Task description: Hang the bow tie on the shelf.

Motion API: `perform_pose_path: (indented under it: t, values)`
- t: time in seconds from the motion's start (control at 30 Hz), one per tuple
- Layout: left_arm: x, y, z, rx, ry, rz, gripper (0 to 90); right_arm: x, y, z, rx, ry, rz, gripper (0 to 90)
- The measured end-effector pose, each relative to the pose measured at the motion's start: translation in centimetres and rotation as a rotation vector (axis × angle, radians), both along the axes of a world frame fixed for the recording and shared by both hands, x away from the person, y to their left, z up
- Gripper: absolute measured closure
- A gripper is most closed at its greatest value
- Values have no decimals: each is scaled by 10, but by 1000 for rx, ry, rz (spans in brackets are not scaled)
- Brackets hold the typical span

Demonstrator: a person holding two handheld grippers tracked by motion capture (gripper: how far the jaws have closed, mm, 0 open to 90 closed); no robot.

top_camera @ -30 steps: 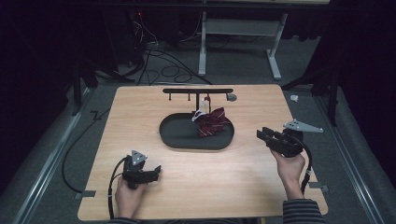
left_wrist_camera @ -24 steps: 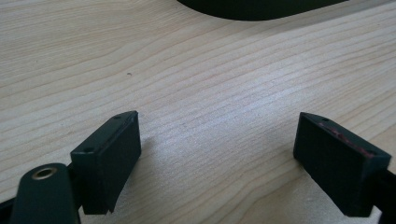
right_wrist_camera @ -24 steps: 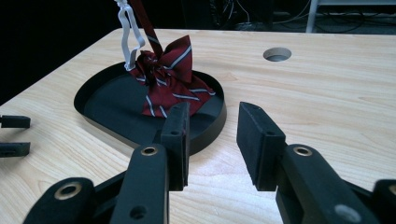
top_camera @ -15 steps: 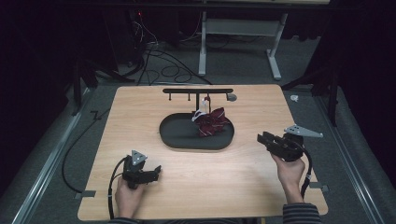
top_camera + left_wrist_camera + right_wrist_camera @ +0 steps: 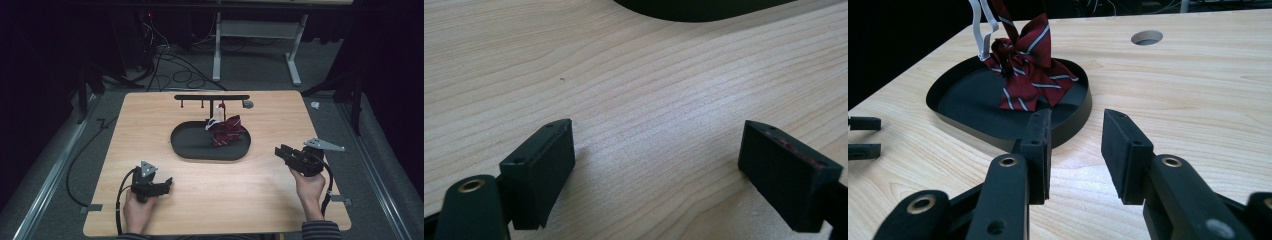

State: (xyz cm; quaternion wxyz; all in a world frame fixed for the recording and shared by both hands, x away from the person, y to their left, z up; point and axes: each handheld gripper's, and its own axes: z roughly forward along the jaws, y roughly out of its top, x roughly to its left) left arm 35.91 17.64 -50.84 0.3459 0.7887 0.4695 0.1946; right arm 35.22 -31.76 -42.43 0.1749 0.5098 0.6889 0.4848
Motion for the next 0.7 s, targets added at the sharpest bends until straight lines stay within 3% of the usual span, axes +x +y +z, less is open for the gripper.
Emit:
perform_pose_path:
  t: [0.7]
  values:
    - [0,0,0,0,0,0,153,0,8,-20,-12,38,10,667]
